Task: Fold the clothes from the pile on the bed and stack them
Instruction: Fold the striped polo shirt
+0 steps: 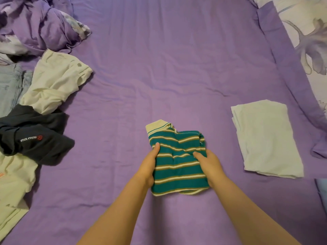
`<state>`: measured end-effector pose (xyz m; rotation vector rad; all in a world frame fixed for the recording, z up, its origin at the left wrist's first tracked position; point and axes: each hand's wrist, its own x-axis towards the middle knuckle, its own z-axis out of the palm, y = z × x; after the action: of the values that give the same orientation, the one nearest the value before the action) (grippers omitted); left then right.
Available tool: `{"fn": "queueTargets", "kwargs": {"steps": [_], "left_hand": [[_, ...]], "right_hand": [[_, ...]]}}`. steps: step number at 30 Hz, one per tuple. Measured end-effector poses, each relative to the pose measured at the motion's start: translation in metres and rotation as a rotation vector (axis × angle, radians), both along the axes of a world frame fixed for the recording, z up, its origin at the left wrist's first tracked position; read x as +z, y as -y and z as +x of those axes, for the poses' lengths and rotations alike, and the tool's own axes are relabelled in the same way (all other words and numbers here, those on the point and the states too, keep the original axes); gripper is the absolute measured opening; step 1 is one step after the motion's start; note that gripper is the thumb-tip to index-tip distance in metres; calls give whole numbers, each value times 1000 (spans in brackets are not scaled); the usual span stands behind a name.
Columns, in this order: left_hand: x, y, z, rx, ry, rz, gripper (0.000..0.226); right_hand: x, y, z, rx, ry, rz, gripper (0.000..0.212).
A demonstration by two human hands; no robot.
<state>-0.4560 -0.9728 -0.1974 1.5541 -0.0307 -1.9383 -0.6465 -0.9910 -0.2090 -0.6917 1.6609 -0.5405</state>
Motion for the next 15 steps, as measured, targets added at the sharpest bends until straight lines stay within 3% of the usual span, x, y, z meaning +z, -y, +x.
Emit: {"fn": "queueTargets", "kwargs": {"steps": [7,15], "left_hand": [[36,35,-43,25,-167,-88,51],[58,75,-164,-98,-253,-164,38]], "right_hand": [[61,43,-64,-22,90,-167,11],[90,68,-192,-145,-12,-243,12]]}}
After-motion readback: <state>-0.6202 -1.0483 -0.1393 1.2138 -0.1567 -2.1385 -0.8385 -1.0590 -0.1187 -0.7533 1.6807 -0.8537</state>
